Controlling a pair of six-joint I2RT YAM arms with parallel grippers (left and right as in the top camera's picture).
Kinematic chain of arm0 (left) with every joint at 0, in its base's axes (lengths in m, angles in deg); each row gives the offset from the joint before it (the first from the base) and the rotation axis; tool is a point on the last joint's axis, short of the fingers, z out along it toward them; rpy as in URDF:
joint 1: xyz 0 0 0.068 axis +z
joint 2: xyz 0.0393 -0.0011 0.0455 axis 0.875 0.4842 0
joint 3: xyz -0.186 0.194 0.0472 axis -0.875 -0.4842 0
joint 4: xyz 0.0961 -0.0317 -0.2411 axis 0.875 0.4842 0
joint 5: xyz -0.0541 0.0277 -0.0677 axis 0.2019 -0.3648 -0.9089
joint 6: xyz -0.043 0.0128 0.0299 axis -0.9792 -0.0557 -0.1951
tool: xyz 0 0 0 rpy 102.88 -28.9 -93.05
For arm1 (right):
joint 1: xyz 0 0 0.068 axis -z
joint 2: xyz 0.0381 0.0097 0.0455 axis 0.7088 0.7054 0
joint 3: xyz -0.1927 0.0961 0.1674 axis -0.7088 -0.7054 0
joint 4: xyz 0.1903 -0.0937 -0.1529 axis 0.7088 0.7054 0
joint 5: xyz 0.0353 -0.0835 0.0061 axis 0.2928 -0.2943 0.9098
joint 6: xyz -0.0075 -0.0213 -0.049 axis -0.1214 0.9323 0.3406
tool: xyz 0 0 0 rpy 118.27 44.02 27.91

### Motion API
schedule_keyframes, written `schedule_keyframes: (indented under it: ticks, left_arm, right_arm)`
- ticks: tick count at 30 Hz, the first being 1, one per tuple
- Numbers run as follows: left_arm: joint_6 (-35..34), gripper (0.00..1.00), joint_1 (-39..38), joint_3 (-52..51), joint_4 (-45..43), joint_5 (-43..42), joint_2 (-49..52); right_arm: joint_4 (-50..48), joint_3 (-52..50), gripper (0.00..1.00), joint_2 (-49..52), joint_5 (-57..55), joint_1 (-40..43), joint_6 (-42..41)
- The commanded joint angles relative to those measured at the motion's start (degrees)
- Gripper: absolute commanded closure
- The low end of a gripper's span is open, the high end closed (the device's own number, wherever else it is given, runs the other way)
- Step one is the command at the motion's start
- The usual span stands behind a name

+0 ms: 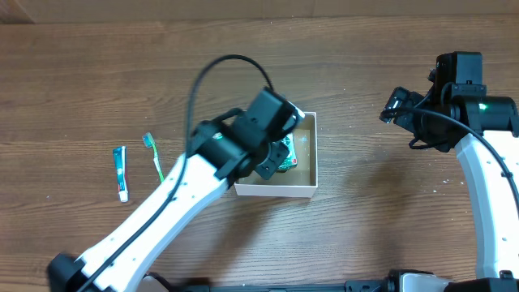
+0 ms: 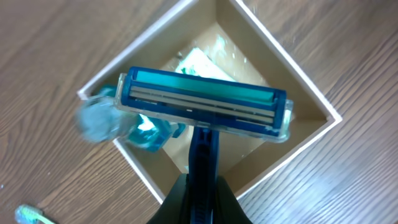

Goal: Pack container
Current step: 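Grasp the blue razor with the left gripper, then drop the blue razor into the front of the box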

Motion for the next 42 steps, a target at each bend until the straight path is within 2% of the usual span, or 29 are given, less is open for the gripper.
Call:
schedule_keyframes:
  ticks: [1,6,9,10,11,12,13,16,19,22,23,24,25,29,30,35,38,42]
  left_arm:
    - [4.5,0.96,-0.9,-0.7,-0.2,1.2,7.2]
    - [4.5,0.96,-0.5,-0.7,-0.3,0.9,17.4]
    - [4.5,0.94,-1.2,-0.7,-0.2,0.3,19.8]
    - [4.5,0.79,-1.3,-0.7,-0.3,0.4,19.8]
    - [4.5,0.57,-1.6,-0.3,0.1,0.8,19.5]
    - [4.5,0.42,-1.9,0.9,1.7,1.2,19.2]
    - [4.5,0.34,-2.2,2.1,3.1,1.7,19.1]
    - [3.8,0.27,-2.8,8.0,9.4,3.7,18.1]
    - [-1.2,0.25,-2.9,16.6,17.0,7.1,15.8]
    - [-7.5,0.23,-2.4,21.7,20.7,12.2,11.8]
    - [-9.7,0.17,-1.9,22.2,21.0,13.7,10.1]
    - [-12.7,0.03,-0.7,22.3,21.0,15.1,7.6]
    - [-14.8,0.00,1.2,22.3,21.0,15.1,5.2]
    - [-23.5,0.00,13.7,22.3,22.8,14.7,-0.4]
    - [-24.9,0.00,18.9,22.3,23.5,13.3,-0.7]
    - [-24.9,0.00,35.7,15.1,19.7,1.5,0.6]
    - [-24.9,0.00,41.0,5.2,14.3,1.0,1.9]
    - [-24.9,0.00,43.9,-6.5,6.3,-1.1,4.9]
  right_arm:
    - [-0.3,0.0,0.00,0.0,0.3,0.1,0.6]
    - [-0.3,0.0,0.00,0.0,0.3,0.1,0.6]
    - [-0.3,0.0,0.00,0.0,0.3,0.1,0.6]
    - [-0.3,0.0,0.00,0.0,0.3,0.1,0.6]
    - [-0.3,0.0,0.00,0.0,0.3,0.1,0.6]
    - [-0.3,0.0,0.00,0.0,0.3,0.1,0.6]
    - [-0.2,0.0,0.00,0.0,0.3,0.1,0.6]
    - [-0.2,0.0,0.00,0.0,0.3,0.1,0.6]
    - [-0.2,0.0,0.00,0.0,0.3,0.1,0.8]
    - [-0.3,0.0,0.00,0.0,0.3,0.1,0.8]
    - [-0.3,0.0,0.00,0.0,0.3,0.1,0.8]
    - [-0.3,0.0,0.00,0.0,0.3,0.1,1.0]
    - [-0.3,0.0,0.00,0.0,0.3,0.1,1.0]
    - [-0.3,0.0,0.00,0.0,0.3,0.1,1.0]
    - [-0.3,0.0,0.00,0.0,0.3,0.1,1.0]
    - [-0.3,0.0,0.00,0.0,0.3,0.1,1.0]
    - [-0.3,0.0,0.00,0.0,0.3,0.1,1.0]
    - [-0.3,0.0,0.00,0.0,0.3,0.1,1.0]
